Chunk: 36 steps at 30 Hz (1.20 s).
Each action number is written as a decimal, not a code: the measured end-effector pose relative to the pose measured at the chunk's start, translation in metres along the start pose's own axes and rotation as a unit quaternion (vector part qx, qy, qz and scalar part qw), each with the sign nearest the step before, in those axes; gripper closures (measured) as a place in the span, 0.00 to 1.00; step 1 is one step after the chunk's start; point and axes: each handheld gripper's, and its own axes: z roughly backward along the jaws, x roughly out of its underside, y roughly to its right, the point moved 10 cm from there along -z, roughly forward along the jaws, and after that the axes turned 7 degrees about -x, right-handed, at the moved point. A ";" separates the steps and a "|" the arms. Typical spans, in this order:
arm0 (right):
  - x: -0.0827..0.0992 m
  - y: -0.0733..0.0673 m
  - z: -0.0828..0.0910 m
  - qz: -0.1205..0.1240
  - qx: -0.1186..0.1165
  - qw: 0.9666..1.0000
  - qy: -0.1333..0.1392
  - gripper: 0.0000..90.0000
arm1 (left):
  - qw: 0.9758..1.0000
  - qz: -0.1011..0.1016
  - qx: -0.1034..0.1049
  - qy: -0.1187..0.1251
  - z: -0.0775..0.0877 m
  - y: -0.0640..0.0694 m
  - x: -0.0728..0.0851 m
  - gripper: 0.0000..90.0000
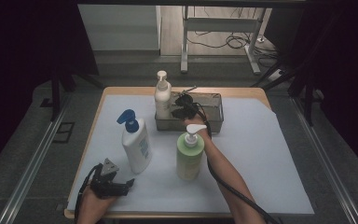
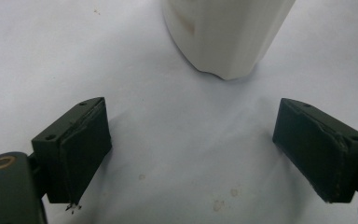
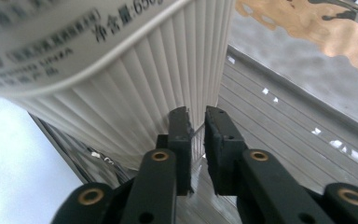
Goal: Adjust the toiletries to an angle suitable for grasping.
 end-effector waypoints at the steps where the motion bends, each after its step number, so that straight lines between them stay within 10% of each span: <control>1: 0.001 0.000 0.001 -0.001 0.001 1.000 0.000 0.86 | 1.000 0.000 0.000 0.000 0.000 0.000 0.000 0.12; 36: 0.027 -0.001 0.083 0.032 -0.021 0.998 0.041 0.43 | 1.000 -0.001 -0.001 0.000 0.000 0.000 0.000 0.12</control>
